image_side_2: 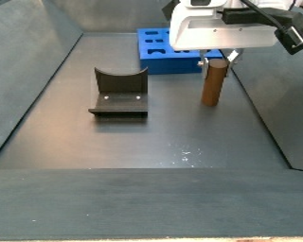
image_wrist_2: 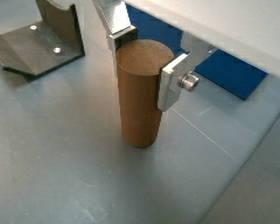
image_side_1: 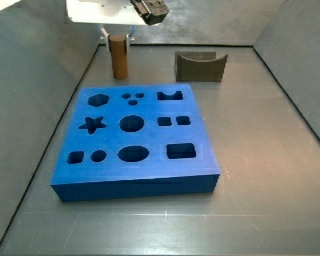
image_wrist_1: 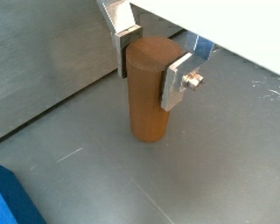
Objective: Pick up the round object. Move up. Move to above the board. Insert the round object.
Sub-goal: Pick up the round object.
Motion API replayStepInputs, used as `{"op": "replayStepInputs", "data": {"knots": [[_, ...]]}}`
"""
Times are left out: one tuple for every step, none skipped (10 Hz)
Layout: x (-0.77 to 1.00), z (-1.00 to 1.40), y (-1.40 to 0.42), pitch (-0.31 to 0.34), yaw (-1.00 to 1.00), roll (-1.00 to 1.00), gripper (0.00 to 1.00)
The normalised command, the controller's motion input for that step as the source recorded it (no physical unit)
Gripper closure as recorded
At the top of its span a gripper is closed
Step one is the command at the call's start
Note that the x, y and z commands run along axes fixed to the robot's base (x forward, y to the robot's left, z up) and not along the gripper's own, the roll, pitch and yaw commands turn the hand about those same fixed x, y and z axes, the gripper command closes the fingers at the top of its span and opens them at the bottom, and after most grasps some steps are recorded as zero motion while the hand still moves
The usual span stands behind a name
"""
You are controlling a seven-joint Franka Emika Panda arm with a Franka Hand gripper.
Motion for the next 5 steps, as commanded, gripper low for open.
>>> {"op": "replayStepInputs", "data": {"knots": [[0.0,0.0,0.0,0.0,0.0,0.0,1.0],[0.0,0.0,0.0,0.0,0.0,0.0,1.0],[0.0,0.0,0.0,0.0,0.0,0.0,1.0],[0.0,0.0,0.0,0.0,0.0,0.0,1.0],[0.0,0.0,0.0,0.0,0.0,0.0,1.0]]}}
